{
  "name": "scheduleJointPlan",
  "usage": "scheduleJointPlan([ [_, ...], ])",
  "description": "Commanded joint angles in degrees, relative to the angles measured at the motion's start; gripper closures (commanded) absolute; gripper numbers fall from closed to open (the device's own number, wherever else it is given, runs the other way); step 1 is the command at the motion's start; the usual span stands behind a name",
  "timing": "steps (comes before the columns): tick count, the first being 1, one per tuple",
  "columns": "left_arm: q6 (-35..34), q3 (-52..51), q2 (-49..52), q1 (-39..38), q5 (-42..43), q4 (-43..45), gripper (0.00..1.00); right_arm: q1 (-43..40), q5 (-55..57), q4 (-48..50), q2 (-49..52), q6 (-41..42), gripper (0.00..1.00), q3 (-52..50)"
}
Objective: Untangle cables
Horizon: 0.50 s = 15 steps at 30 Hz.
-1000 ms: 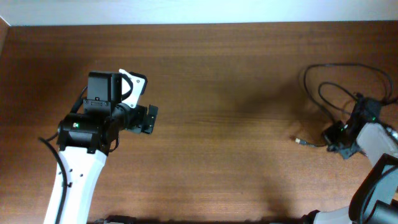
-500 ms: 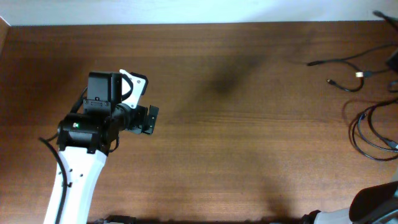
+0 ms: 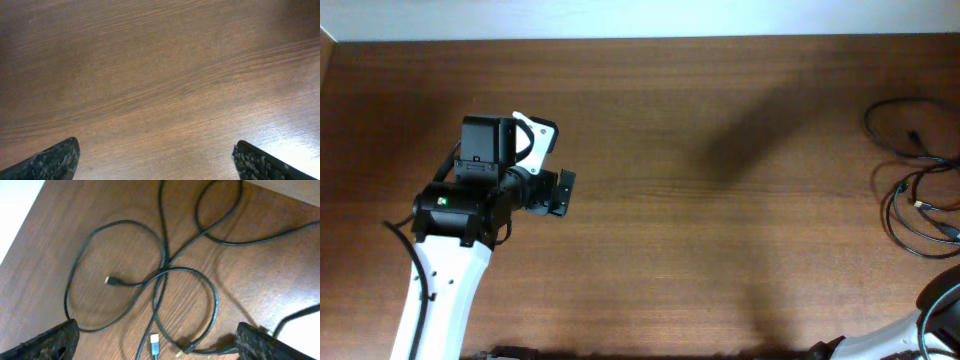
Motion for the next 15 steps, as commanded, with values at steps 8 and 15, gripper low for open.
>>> scheduleJointPlan([
  [8, 1.6, 0.2, -3.3, 0.3, -3.0, 0.2, 0.01, 1.5, -8.9, -15.0, -17.2, -10.7, 0.04, 12.4],
  [15, 1.6, 0.2, -26.7, 0.3, -4.4, 1.4, 0.01, 5.2, -19.2, -25.4, -46.6, -13.8, 0.01, 12.4],
])
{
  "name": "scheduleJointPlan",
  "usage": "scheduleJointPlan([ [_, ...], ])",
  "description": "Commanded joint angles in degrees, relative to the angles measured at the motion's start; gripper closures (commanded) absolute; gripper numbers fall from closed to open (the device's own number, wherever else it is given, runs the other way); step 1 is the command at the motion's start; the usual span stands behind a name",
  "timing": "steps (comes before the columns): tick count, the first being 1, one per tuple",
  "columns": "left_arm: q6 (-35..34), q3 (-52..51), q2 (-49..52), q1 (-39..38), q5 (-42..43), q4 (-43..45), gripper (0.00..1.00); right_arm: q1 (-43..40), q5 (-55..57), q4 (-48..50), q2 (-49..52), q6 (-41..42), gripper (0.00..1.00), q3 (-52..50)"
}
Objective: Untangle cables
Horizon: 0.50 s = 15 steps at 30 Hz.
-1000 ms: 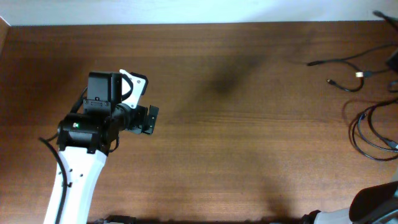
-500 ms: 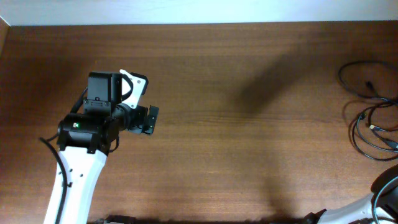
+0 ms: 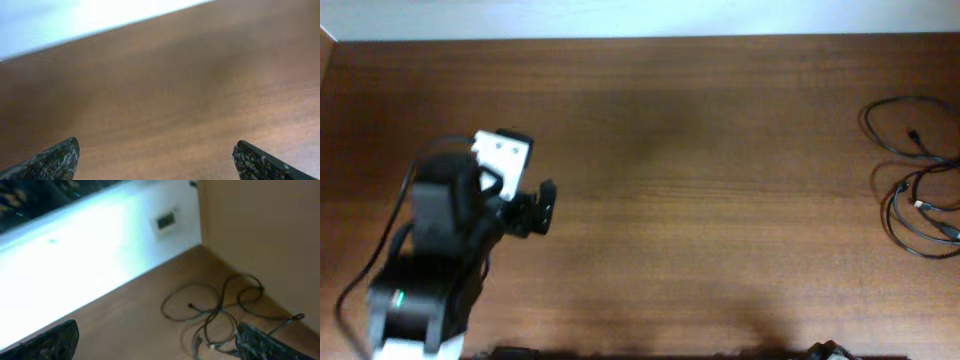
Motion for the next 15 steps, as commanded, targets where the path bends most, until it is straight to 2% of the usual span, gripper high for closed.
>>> scheduleJointPlan([
  [1, 0.9, 0.2, -12.3, 0.3, -2.3, -0.3, 0.01, 0.4, -11.6, -4.7, -6.2, -2.2, 0.01, -0.7],
  [4, 0.9, 0.2, -22.4, 0.3, -6.8, -3.0, 0.01, 0.4, -14.1, -10.7, -14.6, -5.4, 0.04, -0.7],
  [8, -0.9, 0.5, -29.7, 0.3, -8.6, -6.2, 0.01, 3.0, -16.9, -12.3, -26.1, -6.2, 0.06, -0.7],
  [11, -1.5, 1.8, -32.2, 0.3, -11.2, -7.5, 0.01, 6.1, -17.2, -15.7, -30.3, -6.2, 0.07, -0.7],
  [15, -4.6, 5.9, -32.5, 0.3, -12.8, -10.6, 0.01, 10.8, -24.3, -19.9, -35.1, -8.3, 0.16, -0.7],
])
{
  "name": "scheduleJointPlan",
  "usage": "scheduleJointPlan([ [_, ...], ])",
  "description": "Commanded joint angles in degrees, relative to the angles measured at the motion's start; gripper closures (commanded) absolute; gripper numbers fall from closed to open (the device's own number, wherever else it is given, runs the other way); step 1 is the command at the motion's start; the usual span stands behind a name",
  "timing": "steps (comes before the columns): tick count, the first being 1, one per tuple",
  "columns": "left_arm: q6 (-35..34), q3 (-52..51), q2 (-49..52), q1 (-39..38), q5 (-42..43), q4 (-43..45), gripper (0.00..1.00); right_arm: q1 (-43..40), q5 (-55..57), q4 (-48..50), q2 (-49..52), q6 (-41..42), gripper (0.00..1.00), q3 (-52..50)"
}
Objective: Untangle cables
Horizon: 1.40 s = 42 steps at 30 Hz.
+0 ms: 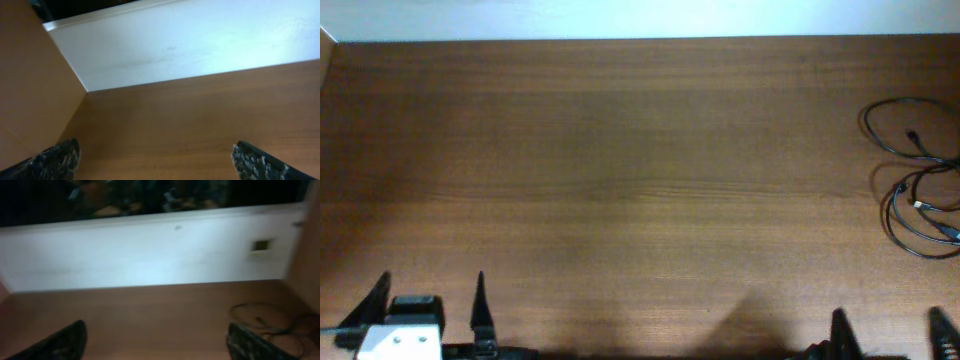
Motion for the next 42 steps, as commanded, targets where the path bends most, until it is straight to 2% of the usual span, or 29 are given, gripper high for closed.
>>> scheduleJointPlan([
  [1, -3.6, 3.7, -0.5, 0.2, -2.2, -1.4, 0.01, 3.6, -4.9, -1.7, -4.5, -1.7, 0.17, -0.1],
  [5, -7.0, 7.4, -0.5, 0.2, -7.2, -3.0, 0.01, 6.3, -1.0, -4.9, -9.1, -1.4, 0.15, 3.9],
  [6, -7.9, 8.8, -0.5, 0.2, -9.1, -3.4, 0.01, 7.6, -1.0, -6.3, -9.7, -0.8, 0.07, 6.2],
  [8, -11.5, 12.4, -0.5, 0.2, -13.3, -5.5, 0.01, 10.9, -0.9, -11.2, -10.1, -0.9, 0.01, 11.5],
  [13, -12.8, 19.8, -0.6, -0.6, -15.3, -9.7, 0.01, 16.3, -3.8, -13.0, -11.7, -0.7, 0.01, 14.3],
  [16, -12.8, 22.4, -0.6, -0.6, -15.5, -10.4, 0.01, 17.1, 2.3, -13.0, -11.7, -0.7, 0.01, 12.8],
  [18, -12.9, 22.9, -0.6, -0.6, -15.5, -10.6, 0.01, 17.4, 6.3, -13.0, -11.7, -3.5, 0.01, 9.5],
  [20, -13.7, 22.8, -0.6, -0.6, -15.5, -11.0, 0.01, 17.0, 6.4, -12.5, -11.7, -7.7, 0.01, 3.2],
  [22, -13.7, 22.8, -0.6, -0.6, -15.5, -11.0, 0.01, 16.5, 6.1, -9.9, -12.4, -9.6, 0.01, -8.0],
  [25, -13.7, 22.8, -0.6, -0.6, -15.5, -11.0, 0.01, 15.4, 2.6, 3.0, -15.2, -9.7, 0.01, -27.9],
  [29, -13.7, 22.8, -0.6, -0.6, -15.5, -11.0, 0.01, 11.6, 1.0, 16.7, -17.7, -9.6, 0.01, -48.7],
  [32, -13.6, 22.8, -0.6, -0.6, -15.5, -11.0, 0.01, 11.3, 0.6, 28.8, -17.7, -8.5, 0.01, -62.8],
  [35, -13.6, 22.8, -0.6, -1.2, -15.5, -11.0, 0.01, 11.3, -1.1, 32.3, -17.7, -4.3, 0.01, -71.4],
  [37, -13.6, 22.8, -0.6, -1.9, -15.5, -11.0, 0.01, 11.3, -5.6, 38.1, -17.7, -9.4, 0.01, -74.3],
  [38, -13.6, 22.9, -0.6, -2.5, -15.5, -11.0, 0.01, 11.3, -8.3, 41.4, -17.7, -14.8, 0.01, -75.3],
  [39, -13.4, 22.8, -0.6, -2.9, -15.5, -11.0, 0.01, 11.3, -9.1, 41.5, -17.7, -20.5, 0.01, -75.4],
  [40, -13.4, 22.8, -0.6, -3.1, -15.5, -11.2, 0.01, 11.3, -12.7, 40.1, -17.7, -30.4, 0.01, -75.5],
  [42, -13.4, 22.8, -0.6, -3.1, -15.5, -11.2, 0.01, 11.3, -15.2, 40.4, -17.7, -34.6, 0.01, -77.0],
])
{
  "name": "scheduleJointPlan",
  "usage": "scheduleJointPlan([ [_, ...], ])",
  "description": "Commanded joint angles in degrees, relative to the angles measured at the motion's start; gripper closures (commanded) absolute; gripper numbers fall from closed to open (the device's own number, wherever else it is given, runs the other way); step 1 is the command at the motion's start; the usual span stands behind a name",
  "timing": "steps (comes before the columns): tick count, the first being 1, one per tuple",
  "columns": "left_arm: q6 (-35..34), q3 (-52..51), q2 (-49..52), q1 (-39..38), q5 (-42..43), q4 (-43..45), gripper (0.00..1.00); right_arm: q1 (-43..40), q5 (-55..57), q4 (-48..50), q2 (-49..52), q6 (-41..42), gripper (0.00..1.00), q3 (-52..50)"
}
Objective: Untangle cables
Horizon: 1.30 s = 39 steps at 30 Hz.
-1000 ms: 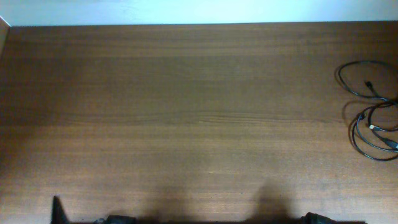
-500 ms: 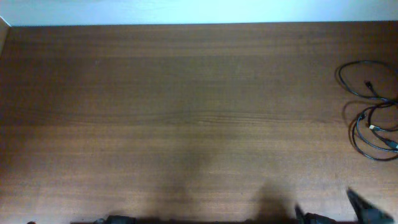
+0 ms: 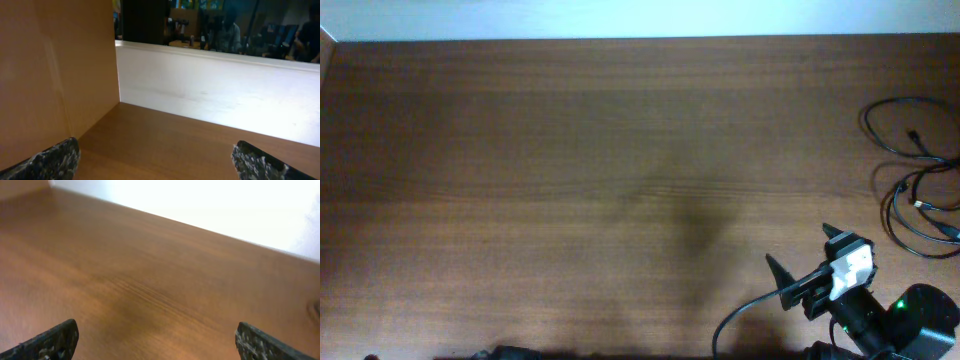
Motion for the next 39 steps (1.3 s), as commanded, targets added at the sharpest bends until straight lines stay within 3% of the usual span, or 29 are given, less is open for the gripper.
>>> scheduleJointPlan([
  [1, -0.3, 0.2, -0.4, -0.3, -0.8, 0.0, 0.01, -0.2, -7.2, 0.0, -0.5, -14.6, 0.01, -4.0],
  [14, -0.3, 0.2, -0.4, -0.3, -0.8, 0.2, 0.01, -0.2, -5.8, 22.9, -0.1, -14.6, 0.01, -26.6],
  [19, -0.3, 0.3, -0.4, -0.3, -0.8, 0.2, 0.01, -0.2, 2.9, 22.9, 0.1, -14.6, 0.01, -26.6],
  [28, -0.3, 0.8, -0.4, -0.3, -2.3, -0.6, 0.01, 0.3, 3.4, 22.9, -0.5, -14.6, 0.01, -26.6],
  [39, -0.8, 0.9, -0.4, -0.3, -2.1, -0.6, 0.01, 16.0, 3.4, 22.9, -14.5, -14.6, 0.01, -26.6],
])
